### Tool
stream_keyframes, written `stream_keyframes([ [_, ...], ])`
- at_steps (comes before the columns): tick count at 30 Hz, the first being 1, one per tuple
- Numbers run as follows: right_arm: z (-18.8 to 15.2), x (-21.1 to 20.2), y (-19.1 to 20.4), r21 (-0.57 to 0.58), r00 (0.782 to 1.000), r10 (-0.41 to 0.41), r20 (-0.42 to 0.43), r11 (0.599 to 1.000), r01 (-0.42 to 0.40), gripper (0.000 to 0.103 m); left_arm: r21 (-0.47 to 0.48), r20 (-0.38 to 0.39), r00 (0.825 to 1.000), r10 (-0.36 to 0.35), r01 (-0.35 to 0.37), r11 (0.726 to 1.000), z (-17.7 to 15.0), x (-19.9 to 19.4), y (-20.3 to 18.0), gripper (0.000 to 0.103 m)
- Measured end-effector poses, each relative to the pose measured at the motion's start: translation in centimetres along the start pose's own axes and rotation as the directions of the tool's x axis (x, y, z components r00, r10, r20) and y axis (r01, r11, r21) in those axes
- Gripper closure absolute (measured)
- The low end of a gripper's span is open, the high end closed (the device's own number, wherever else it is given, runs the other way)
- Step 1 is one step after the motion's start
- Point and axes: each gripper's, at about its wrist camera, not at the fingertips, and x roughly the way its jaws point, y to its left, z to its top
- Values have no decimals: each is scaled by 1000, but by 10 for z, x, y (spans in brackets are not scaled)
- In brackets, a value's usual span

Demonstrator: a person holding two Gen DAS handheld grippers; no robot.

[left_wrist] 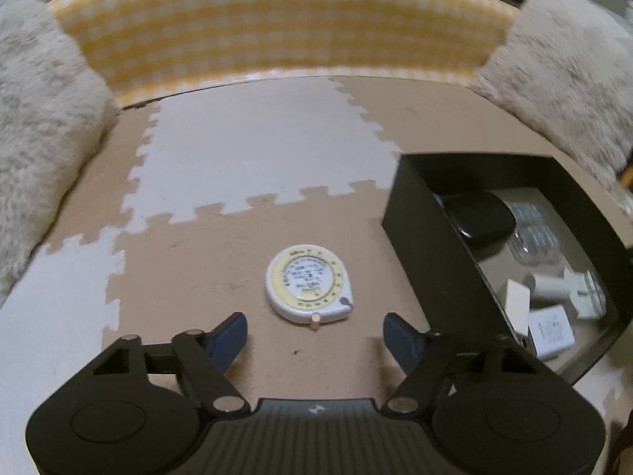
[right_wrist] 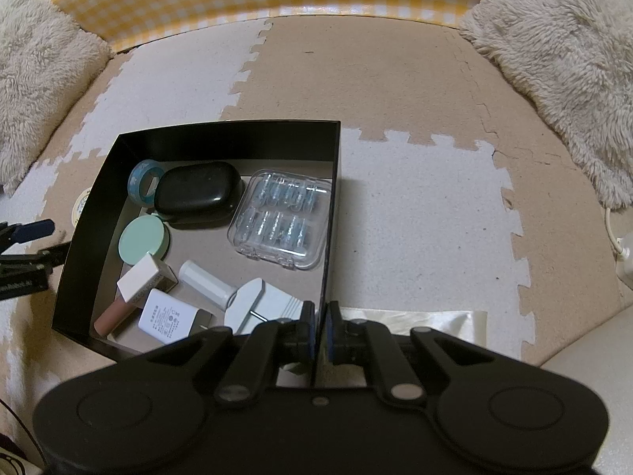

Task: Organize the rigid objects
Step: 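Move the left tool to the white round tape measure, then grasp the white tape measure with the left tool and lift it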

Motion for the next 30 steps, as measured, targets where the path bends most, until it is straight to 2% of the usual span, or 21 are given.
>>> stream_keyframes([
  [4,0,0,0,-1,1000,-1,0,1000,1,97,43,21,1000,12,-13,999,-1,8,-2,37],
  [12,0,0,1,-6,1000,-4,0,1000,4,97,72,86,996,27,-33,997,1,20,1,39],
  [15,0,1,0,-7,1000,-4,-2,1000,4,97,90,90,996,16,-24,996,2,26,0,44],
  [25,1,2,2,-14,1000,-10,-4,1000,10,97,48,95,995,25,-30,998,3,27,2,47],
  [30,1,2,2,-14,1000,-10,-4,1000,10,97,-35,121,991,54,-50,998,6,17,10,47],
])
